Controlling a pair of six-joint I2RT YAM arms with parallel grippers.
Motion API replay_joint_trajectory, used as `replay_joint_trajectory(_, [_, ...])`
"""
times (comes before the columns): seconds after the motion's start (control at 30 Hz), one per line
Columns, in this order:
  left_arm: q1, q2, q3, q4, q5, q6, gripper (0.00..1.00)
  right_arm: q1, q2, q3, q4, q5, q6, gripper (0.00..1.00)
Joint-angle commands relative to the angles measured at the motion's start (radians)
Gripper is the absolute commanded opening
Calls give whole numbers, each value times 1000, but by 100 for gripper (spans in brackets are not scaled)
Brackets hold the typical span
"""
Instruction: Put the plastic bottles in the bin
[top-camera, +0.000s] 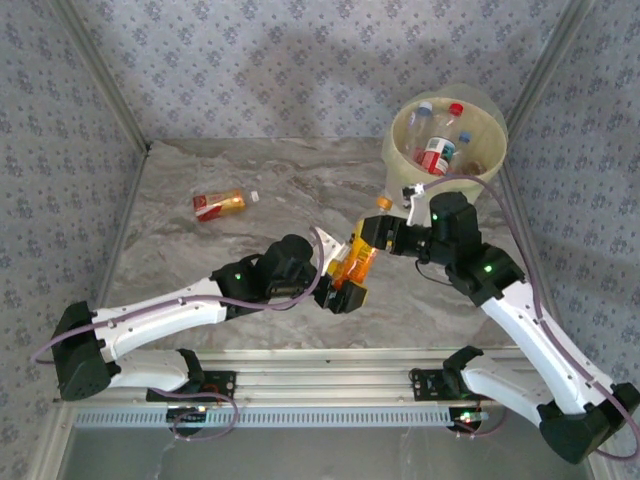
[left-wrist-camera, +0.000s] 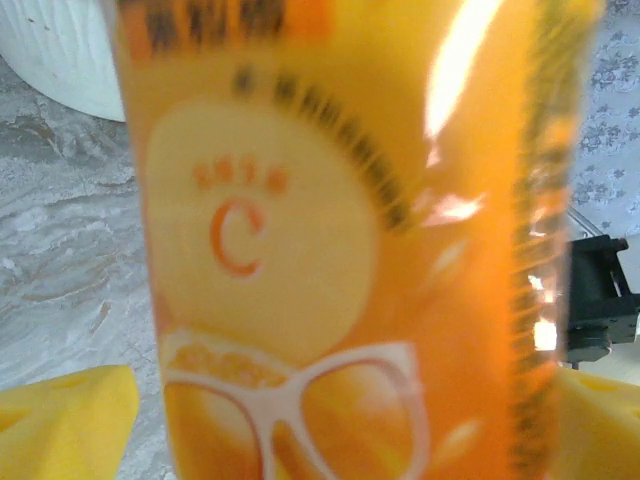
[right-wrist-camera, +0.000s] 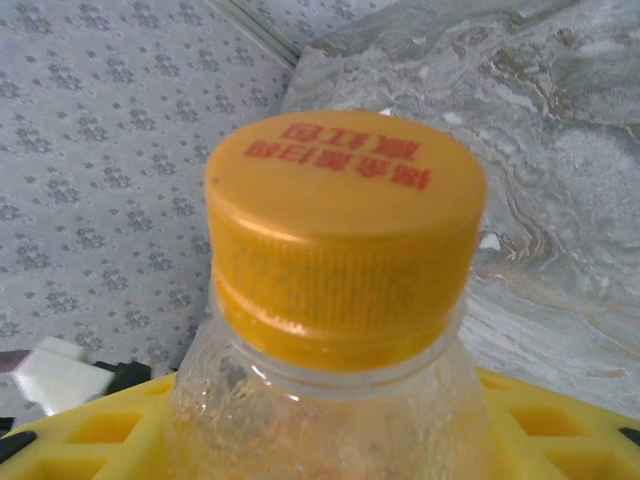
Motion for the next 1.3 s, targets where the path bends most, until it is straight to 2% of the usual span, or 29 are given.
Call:
replay_joint_trajectory(0.0, [-9,-41,36,23,1,7,100,-17,-41,89,-72,21,-42,56])
replay_joint_trajectory(0.17, [-9,-127,-5,69,13,24,100,-61,-50,239,-201,125,-150,57])
replay_joint_trajectory(0.37, [-9,-226,-46,35,-36,44,100,-117,-16,424,-290,334,-279,57])
replay_joint_trajectory(0.6, [-9,-320,-85,-8,-89,52,100,-191,102,612,-308,559,-410,57])
replay_joint_trajectory(0.93, [-8,-366,-105,-66,-119,48,100,-309,362,848,-325,739,-523,56])
replay_joint_trajectory(1.27, [-8,-386,-114,-112,-133,61,100,-485,554,961,-415,645,-492,56])
